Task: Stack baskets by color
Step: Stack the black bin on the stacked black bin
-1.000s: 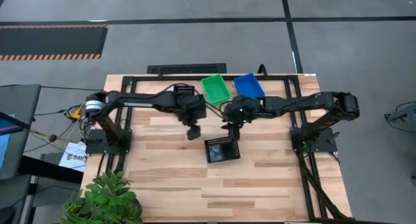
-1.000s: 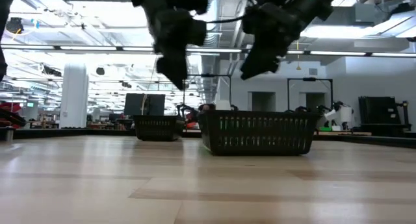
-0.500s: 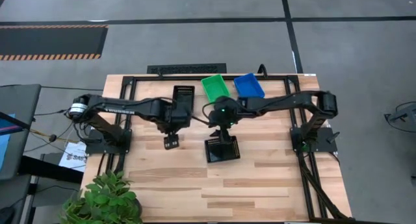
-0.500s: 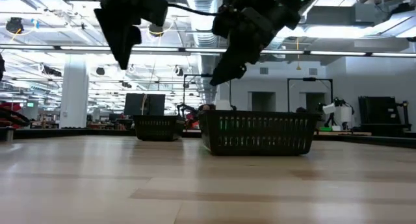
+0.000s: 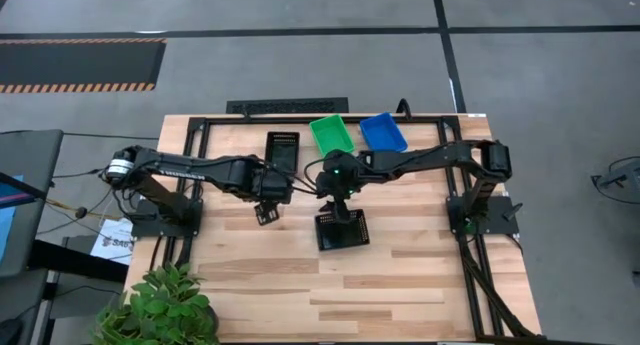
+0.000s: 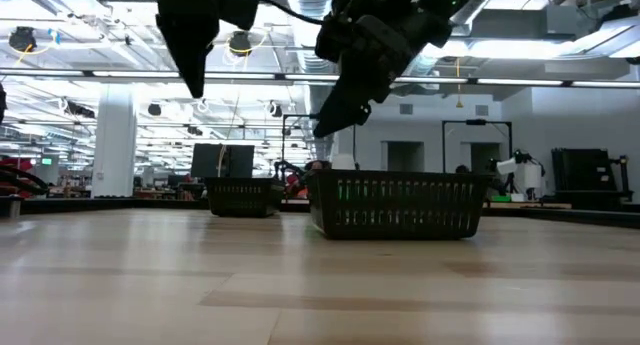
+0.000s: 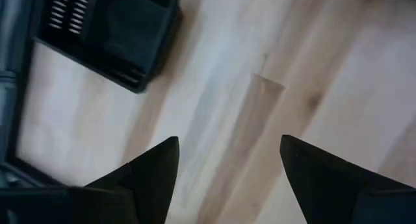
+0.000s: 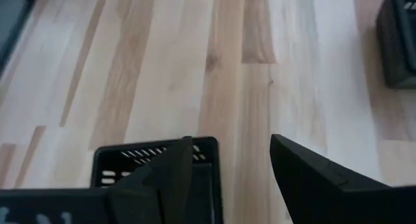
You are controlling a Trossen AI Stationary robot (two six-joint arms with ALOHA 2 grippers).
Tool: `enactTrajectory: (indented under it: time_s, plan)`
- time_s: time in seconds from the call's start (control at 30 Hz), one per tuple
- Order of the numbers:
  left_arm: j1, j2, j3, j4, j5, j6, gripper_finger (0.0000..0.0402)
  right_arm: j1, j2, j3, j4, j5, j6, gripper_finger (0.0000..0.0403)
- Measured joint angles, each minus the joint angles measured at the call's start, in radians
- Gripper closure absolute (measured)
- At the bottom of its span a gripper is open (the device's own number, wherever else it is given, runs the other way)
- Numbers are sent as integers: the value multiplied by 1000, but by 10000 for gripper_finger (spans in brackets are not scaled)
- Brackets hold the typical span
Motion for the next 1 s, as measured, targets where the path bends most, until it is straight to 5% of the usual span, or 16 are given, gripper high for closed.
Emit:
enactTrajectory:
  time_s: [0.23, 0.47, 0.7, 1.0]
  plan:
    - [-17, -138, -36, -59, 151, 122, 145, -13, -3, 171, -92, 40, -20, 179]
    - [-65, -7, -33, 25, 142, 266, 145, -72, -4, 281, -202, 70, -98, 179]
    - [13, 20, -35, 88, 334, 488, 145, -83, 3, 327, -233, 64, -144, 181]
    - [48, -48, -28, 68, 433, 442, 145, -160, -2, 387, -329, 87, -140, 181]
